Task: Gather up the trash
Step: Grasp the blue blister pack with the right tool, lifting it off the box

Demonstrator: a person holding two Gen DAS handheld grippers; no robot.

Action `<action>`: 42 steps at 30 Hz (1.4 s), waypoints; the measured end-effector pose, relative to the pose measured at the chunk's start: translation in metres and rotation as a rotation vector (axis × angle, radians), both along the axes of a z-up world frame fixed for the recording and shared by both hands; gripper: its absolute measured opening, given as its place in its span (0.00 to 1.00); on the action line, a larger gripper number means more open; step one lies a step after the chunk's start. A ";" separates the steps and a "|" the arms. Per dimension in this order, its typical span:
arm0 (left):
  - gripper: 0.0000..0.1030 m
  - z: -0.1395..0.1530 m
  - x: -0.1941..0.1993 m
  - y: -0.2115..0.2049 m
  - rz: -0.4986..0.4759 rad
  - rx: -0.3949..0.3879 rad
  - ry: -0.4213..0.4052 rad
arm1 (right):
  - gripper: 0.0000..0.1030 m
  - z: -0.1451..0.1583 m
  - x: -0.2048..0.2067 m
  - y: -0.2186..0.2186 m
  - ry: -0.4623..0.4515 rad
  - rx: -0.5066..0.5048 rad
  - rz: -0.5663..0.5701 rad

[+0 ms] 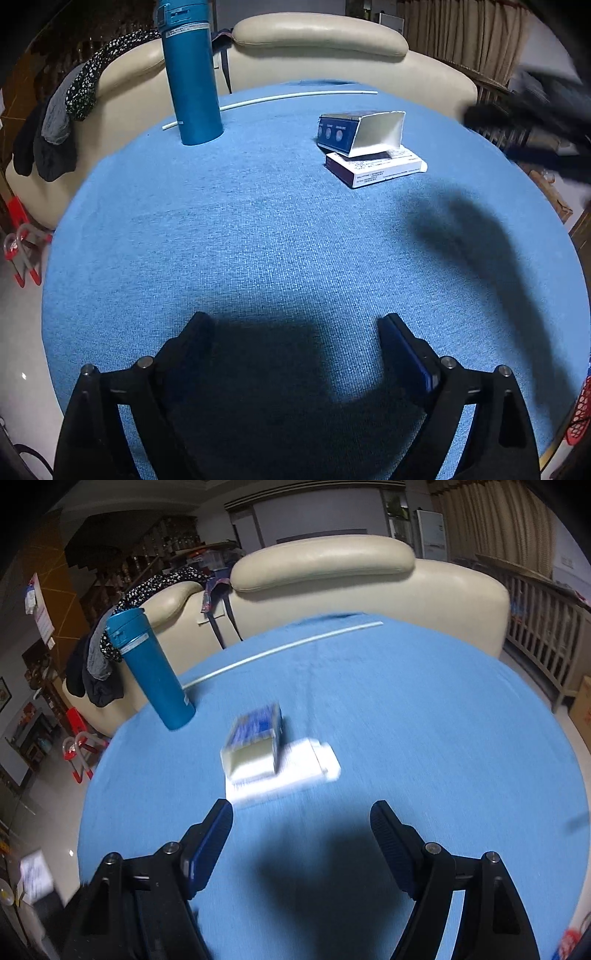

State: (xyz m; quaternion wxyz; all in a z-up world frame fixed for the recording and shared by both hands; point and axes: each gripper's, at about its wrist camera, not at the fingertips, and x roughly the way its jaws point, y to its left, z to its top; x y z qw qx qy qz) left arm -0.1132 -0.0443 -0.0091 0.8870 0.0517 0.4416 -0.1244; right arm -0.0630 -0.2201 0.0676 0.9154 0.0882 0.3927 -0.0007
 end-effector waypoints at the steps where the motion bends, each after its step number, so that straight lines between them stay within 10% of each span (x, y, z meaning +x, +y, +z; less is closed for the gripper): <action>1: 0.91 0.000 0.000 0.000 -0.002 -0.001 0.000 | 0.78 0.000 0.012 0.002 0.000 -0.007 0.009; 16: 0.92 -0.001 0.000 0.001 -0.003 -0.002 -0.003 | 0.77 -0.044 0.118 0.056 0.107 -0.158 0.173; 17: 0.92 -0.002 0.000 0.002 -0.003 -0.001 -0.003 | 0.59 -0.046 0.118 0.056 0.105 -0.159 0.170; 20: 0.92 -0.002 0.000 0.001 -0.003 -0.001 -0.003 | 0.56 -0.046 0.115 0.051 0.104 -0.139 0.166; 42: 0.93 -0.002 0.001 0.000 0.001 0.003 -0.004 | 0.57 -0.034 -0.100 -0.063 0.015 -0.034 -0.145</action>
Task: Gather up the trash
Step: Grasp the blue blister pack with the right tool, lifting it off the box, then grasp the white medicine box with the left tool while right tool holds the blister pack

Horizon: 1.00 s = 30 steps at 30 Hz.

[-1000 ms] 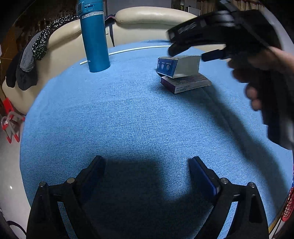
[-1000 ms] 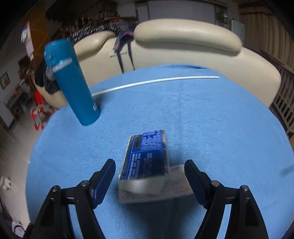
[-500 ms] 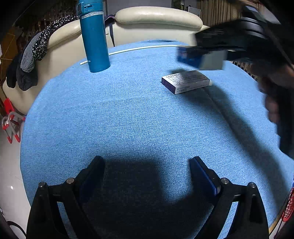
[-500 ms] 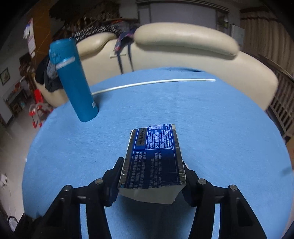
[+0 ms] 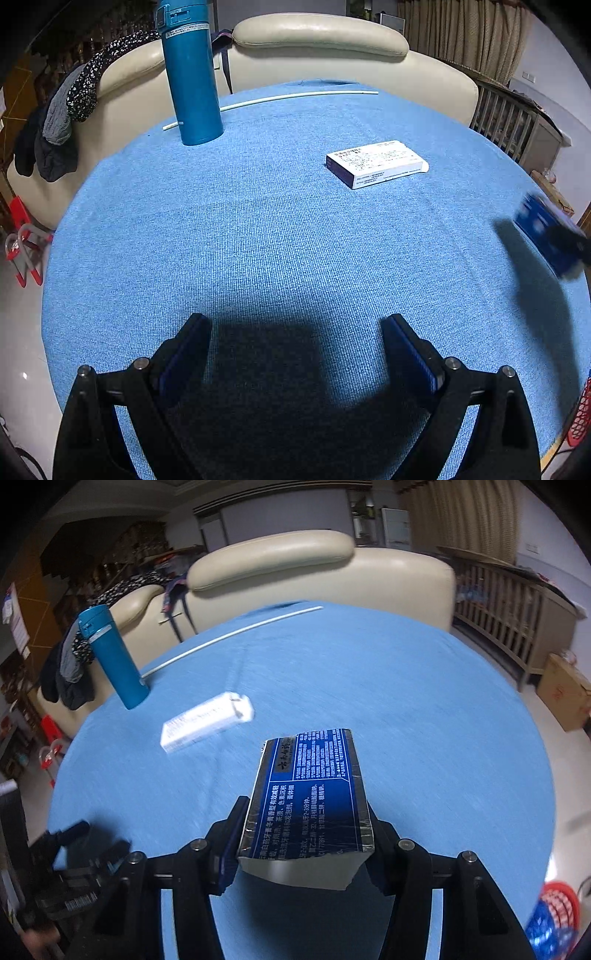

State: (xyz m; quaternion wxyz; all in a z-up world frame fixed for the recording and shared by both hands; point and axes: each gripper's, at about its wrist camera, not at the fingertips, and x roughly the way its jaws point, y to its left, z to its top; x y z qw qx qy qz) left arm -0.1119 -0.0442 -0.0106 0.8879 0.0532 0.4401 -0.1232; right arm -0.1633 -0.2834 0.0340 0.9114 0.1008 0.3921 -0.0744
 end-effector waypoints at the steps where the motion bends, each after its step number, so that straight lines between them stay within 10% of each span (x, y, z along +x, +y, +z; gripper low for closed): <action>1: 0.93 0.000 0.000 0.000 0.001 0.000 0.000 | 0.57 -0.001 -0.006 -0.003 -0.002 0.004 -0.010; 12: 0.94 0.010 0.008 -0.007 -0.058 0.039 0.003 | 0.57 -0.016 -0.034 -0.021 -0.028 0.019 -0.078; 30: 0.94 0.027 0.114 -0.083 -0.470 0.055 0.020 | 0.56 -0.033 -0.046 -0.025 -0.022 0.101 -0.061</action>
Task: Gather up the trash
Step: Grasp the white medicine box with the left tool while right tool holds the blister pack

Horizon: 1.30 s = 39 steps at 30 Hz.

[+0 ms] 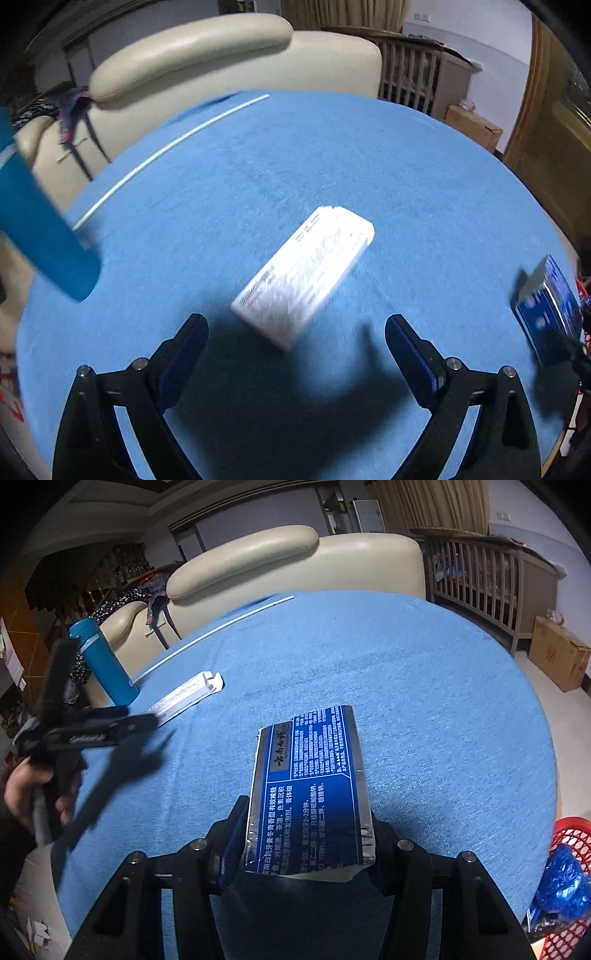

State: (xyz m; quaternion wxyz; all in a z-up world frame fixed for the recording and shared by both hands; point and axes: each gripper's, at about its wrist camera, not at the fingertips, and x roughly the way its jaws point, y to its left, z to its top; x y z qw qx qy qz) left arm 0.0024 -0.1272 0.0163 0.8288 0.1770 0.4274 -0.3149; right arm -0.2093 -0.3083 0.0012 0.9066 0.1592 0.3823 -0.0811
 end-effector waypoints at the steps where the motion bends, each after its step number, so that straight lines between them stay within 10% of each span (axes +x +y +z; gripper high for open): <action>1: 0.94 -0.001 0.005 -0.002 -0.002 -0.001 0.004 | 0.56 0.000 0.000 0.000 0.002 -0.001 0.004; 8: 0.92 -0.016 0.032 -0.020 -0.018 0.025 0.052 | 0.56 0.001 0.003 0.001 0.008 -0.006 0.019; 12: 0.62 -0.016 0.031 -0.016 -0.020 0.012 0.058 | 0.56 0.002 0.004 0.001 0.011 -0.012 0.025; 17: 0.49 -0.010 0.016 -0.009 0.009 0.038 0.057 | 0.56 0.008 0.000 0.007 -0.003 -0.021 0.033; 39: 0.47 0.017 -0.116 0.085 0.323 -0.116 0.033 | 0.56 0.048 -0.050 0.029 -0.102 -0.003 0.037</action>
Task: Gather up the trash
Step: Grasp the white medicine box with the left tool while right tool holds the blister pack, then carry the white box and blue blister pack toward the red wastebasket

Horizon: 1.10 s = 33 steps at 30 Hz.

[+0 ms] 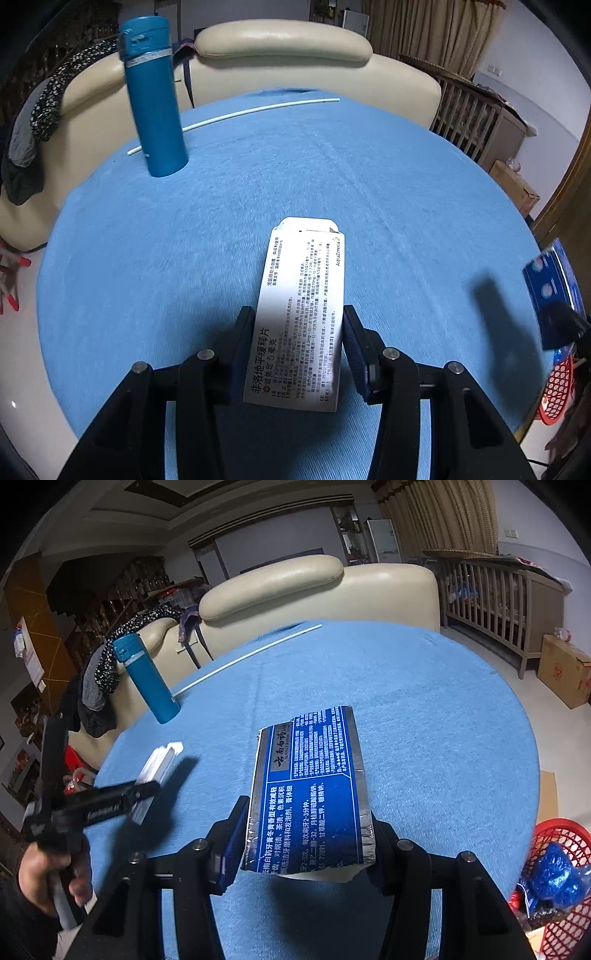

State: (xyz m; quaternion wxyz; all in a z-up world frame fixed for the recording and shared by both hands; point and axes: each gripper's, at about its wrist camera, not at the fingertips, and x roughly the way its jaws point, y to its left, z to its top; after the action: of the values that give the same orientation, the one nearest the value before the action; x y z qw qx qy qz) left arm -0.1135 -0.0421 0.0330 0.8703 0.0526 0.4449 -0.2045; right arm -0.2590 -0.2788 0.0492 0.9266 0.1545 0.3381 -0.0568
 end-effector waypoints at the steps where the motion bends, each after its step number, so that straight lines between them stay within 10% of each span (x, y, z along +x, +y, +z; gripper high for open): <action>1: 0.47 0.001 -0.007 0.001 0.003 -0.008 0.001 | 0.56 0.001 -0.001 0.000 -0.002 0.001 -0.002; 33: 0.47 0.060 -0.100 -0.042 -0.107 -0.085 -0.130 | 0.56 0.050 -0.065 -0.010 -0.161 0.020 -0.075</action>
State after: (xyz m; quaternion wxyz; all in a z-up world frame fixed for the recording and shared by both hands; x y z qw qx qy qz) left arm -0.2135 -0.0843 0.0928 0.8867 0.0524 0.3749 -0.2654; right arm -0.3240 -0.2893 0.0997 0.9465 0.1801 0.2569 -0.0754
